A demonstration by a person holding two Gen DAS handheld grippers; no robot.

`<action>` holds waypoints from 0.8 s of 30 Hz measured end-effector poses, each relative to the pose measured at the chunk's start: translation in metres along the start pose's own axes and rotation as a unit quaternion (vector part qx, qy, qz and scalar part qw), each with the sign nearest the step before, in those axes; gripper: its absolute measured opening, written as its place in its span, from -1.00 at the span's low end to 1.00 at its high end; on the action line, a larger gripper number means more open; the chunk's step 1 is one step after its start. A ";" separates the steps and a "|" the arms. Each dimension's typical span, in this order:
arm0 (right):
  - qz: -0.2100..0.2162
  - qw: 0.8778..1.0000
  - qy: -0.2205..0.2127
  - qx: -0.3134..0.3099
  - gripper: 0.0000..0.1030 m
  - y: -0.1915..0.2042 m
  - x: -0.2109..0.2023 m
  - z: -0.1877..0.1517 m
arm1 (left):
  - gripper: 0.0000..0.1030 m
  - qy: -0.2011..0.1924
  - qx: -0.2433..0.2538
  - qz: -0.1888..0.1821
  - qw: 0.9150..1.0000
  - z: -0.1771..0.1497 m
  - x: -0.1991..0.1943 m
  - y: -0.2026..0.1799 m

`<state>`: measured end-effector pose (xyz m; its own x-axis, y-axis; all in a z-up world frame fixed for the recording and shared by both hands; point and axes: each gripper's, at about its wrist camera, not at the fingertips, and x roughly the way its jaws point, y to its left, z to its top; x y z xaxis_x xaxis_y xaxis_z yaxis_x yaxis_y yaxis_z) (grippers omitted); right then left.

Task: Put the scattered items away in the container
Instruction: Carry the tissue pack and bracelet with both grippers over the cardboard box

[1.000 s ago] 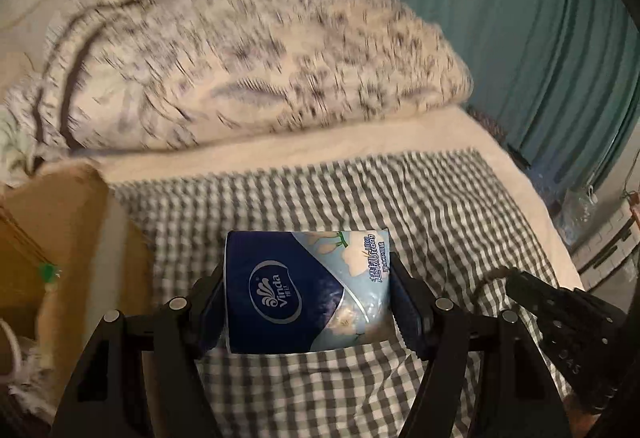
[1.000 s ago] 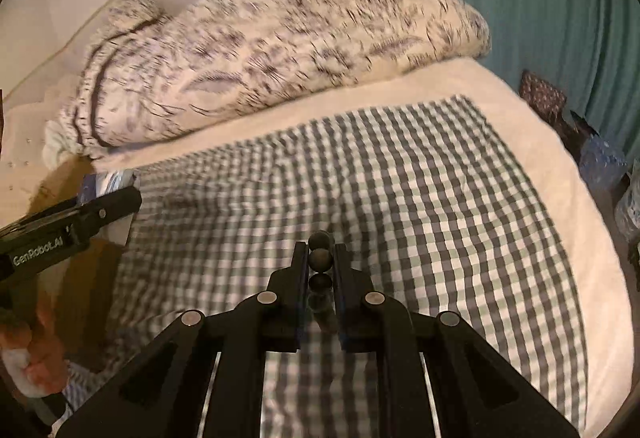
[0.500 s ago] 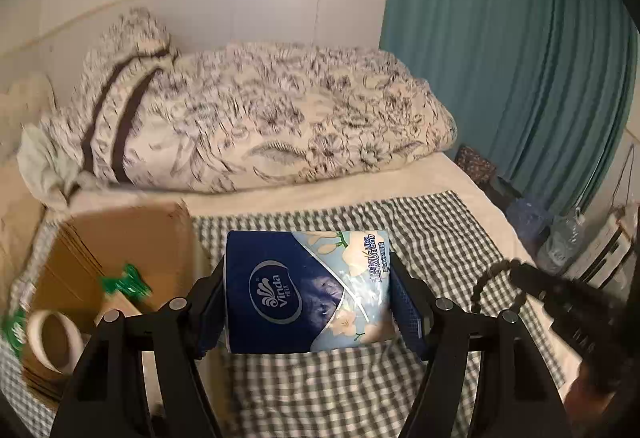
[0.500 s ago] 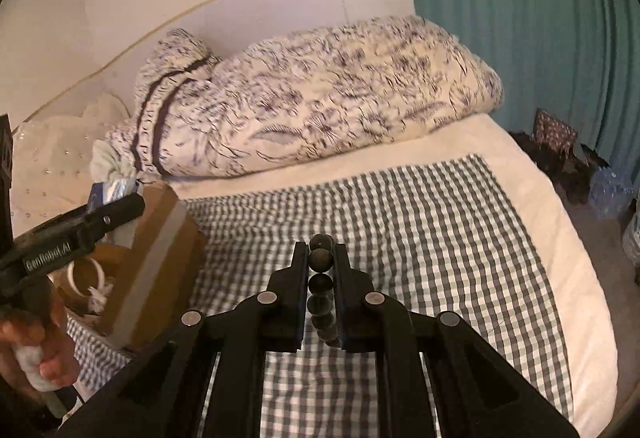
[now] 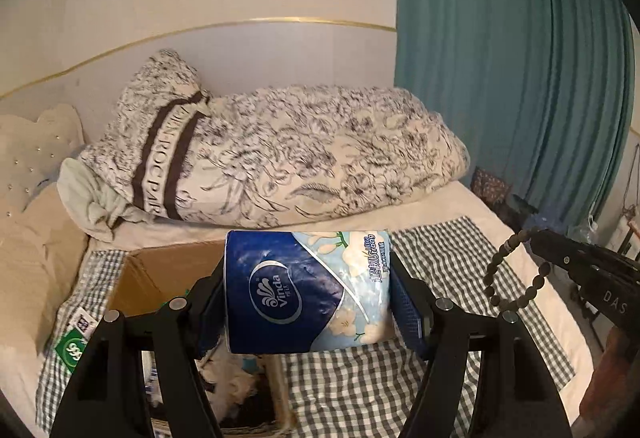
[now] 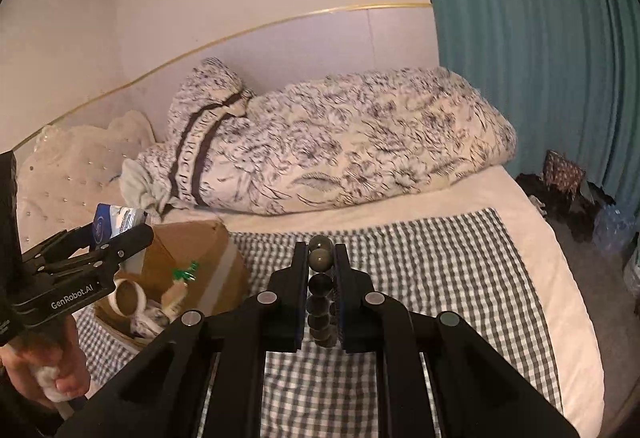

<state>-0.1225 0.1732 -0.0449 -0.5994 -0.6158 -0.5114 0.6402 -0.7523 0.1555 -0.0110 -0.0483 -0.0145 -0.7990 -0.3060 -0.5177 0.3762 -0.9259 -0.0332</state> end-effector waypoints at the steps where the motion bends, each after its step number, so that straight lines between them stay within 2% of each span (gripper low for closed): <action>1: 0.003 1.000 -0.004 -0.003 -0.78 0.006 -0.002 0.003 | 0.39 -0.004 -0.002 0.003 1.000 0.003 -0.006 0.007; 14: 0.074 0.996 -0.023 -0.034 -0.78 0.093 0.000 0.031 | 0.39 -0.030 -0.033 0.059 0.997 0.016 -0.052 0.094; 24: 0.121 0.991 -0.011 -0.064 -0.78 0.163 0.024 0.027 | 0.40 -0.020 -0.057 0.089 0.994 0.008 -0.054 0.147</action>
<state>-0.0460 0.0297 -0.0090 -0.4301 -0.7805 -0.4537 0.8214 -0.5468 0.1621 0.0833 -0.1701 0.0156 -0.7322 -0.4738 -0.4892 0.5627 -0.8255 -0.0427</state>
